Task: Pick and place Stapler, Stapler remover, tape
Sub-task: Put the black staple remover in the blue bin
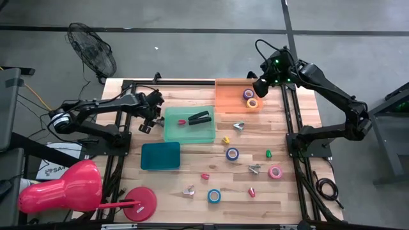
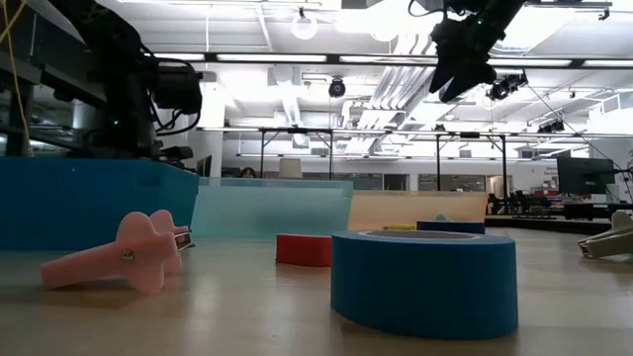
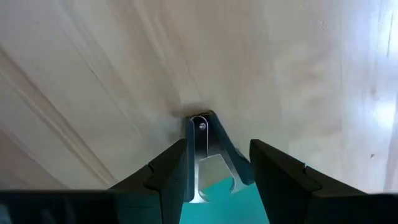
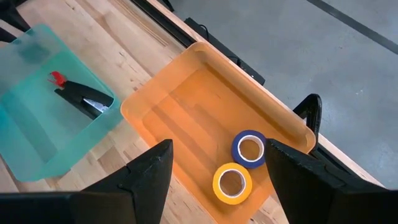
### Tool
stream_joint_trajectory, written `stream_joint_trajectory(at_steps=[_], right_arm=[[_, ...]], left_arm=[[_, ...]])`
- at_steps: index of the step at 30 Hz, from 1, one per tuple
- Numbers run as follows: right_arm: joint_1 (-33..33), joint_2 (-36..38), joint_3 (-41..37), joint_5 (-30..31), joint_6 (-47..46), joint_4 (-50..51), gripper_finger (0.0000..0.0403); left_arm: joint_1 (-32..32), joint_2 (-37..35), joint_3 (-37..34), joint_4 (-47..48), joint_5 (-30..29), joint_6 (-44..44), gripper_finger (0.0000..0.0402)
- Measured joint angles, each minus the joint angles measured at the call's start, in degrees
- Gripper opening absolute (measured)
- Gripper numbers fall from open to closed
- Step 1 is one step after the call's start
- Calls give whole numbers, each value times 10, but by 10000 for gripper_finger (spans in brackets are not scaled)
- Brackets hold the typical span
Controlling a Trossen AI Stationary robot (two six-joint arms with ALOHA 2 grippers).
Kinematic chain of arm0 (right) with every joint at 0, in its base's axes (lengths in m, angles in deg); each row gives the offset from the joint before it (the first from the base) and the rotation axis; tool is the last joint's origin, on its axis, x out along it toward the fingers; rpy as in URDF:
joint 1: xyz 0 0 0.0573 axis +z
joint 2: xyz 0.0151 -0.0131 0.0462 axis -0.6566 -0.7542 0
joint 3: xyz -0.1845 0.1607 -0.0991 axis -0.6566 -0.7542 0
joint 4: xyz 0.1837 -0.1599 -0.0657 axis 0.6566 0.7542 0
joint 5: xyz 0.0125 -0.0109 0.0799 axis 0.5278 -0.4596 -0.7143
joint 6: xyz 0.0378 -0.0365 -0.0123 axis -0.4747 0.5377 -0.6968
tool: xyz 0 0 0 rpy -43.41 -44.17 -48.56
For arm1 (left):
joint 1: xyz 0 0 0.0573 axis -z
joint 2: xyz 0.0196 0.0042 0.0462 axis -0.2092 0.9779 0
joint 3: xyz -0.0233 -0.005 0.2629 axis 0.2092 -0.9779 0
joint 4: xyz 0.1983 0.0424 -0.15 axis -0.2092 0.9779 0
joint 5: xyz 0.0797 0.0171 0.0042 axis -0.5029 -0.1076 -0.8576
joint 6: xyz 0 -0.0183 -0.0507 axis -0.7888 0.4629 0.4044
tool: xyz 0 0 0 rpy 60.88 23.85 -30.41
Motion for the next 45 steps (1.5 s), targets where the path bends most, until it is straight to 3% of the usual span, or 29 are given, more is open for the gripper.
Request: stream_joint_trajectory(at_steps=[13,45], right_arm=[[0,0,0,0,0,3,245],[0,0,0,0,-7,6,245]], left_arm=[[0,24,0,7,18,-19,168],[0,30,0,-15,-20,-15,168]])
